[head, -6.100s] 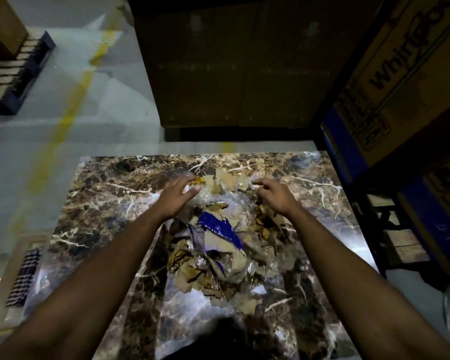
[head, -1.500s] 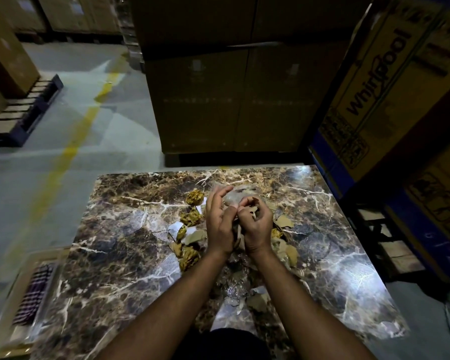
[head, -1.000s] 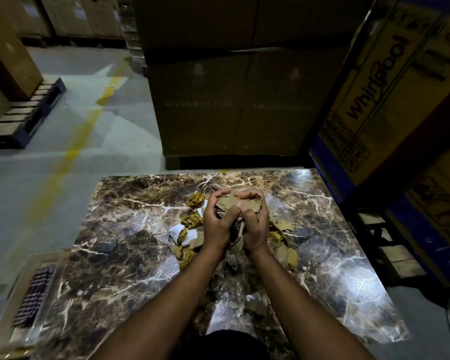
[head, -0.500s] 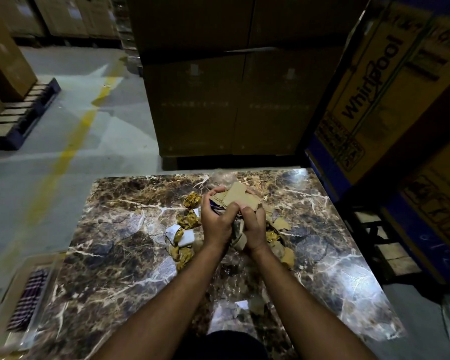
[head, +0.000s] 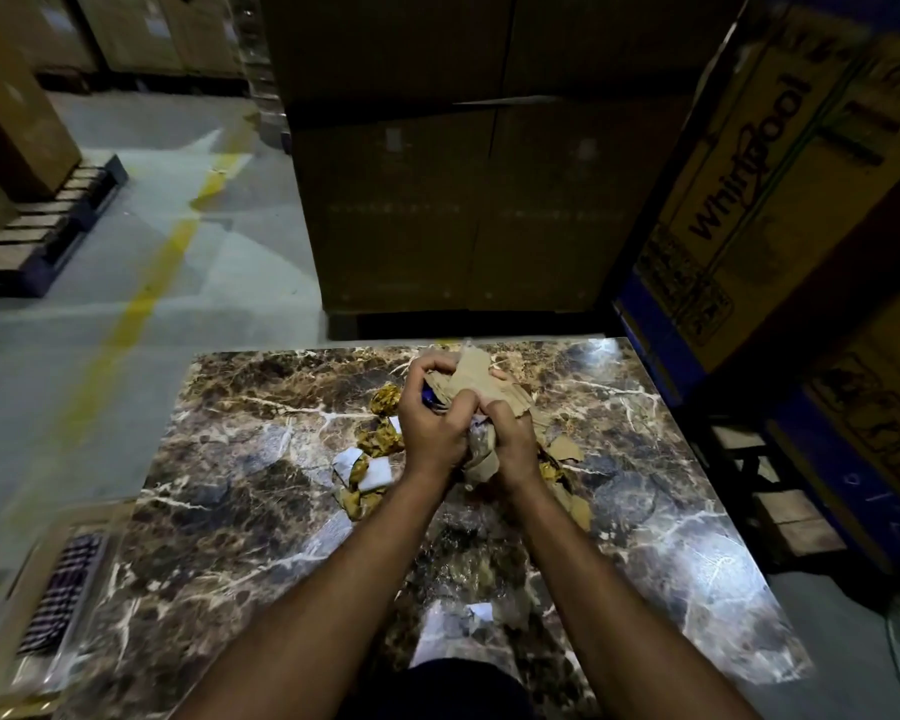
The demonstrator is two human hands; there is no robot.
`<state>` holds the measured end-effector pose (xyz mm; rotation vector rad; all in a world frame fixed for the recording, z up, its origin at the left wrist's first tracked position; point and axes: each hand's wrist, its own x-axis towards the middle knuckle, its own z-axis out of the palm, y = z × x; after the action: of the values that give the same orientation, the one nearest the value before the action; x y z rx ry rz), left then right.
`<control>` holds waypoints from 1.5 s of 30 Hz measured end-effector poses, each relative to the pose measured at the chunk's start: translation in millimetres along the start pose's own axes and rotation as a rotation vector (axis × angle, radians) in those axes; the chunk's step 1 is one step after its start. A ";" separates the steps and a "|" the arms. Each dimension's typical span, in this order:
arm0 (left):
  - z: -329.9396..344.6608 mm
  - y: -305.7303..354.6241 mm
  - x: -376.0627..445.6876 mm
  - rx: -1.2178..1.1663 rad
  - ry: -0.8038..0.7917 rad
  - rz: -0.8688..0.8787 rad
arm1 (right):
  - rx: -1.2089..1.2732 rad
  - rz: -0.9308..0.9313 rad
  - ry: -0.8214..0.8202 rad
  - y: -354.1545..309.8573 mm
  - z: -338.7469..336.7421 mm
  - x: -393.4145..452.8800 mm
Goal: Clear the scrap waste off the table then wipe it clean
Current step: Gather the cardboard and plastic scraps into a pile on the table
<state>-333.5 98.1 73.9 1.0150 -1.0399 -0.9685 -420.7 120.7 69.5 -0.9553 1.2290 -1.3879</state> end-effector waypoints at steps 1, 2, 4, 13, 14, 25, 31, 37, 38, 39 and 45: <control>0.6 0.8 1.4 -0.001 0.001 -0.008 | 0.015 0.013 -0.042 -1.5 -0.8 -1.4; 0.9 1.6 1.9 -0.002 0.007 -0.023 | 0.037 0.031 -0.067 -1.8 -1.4 -2.0; 1.9 0.7 1.2 -0.004 0.034 -0.050 | 0.075 0.043 -0.087 -2.7 -1.9 -2.4; -0.3 5.9 -1.5 -0.065 0.052 -0.113 | 0.102 -0.023 -0.243 -3.0 -10.3 -5.8; -1.9 6.1 -0.6 -0.073 0.040 -0.109 | 0.082 -0.031 -0.241 -3.5 -9.6 -5.1; -7.3 -8.1 3.1 -0.085 0.010 -0.182 | -0.059 -0.060 -0.268 -2.2 -10.2 3.1; -3.1 -4.1 3.1 -0.131 -0.044 -0.202 | -0.121 -0.187 -0.166 0.6 -8.4 18.0; -25.4 -1.0 21.2 -0.170 -0.340 -0.388 | 0.063 -0.078 -0.043 -6.7 -19.0 24.0; -30.6 -1.0 21.2 -0.137 -0.356 -0.405 | 0.122 0.002 -0.010 -9.2 -21.2 26.0; -34.7 -0.8 21.1 -0.110 -0.394 -0.423 | 0.177 0.061 0.026 -8.6 -25.4 30.7; -47.7 -21.4 2.6 0.168 -0.651 -0.463 | 0.386 0.207 -0.077 -24.9 -26.7 36.6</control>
<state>-289.9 99.2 45.0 1.1327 -1.4679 -1.6842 -457.5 89.0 87.4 -0.5896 0.9285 -1.3460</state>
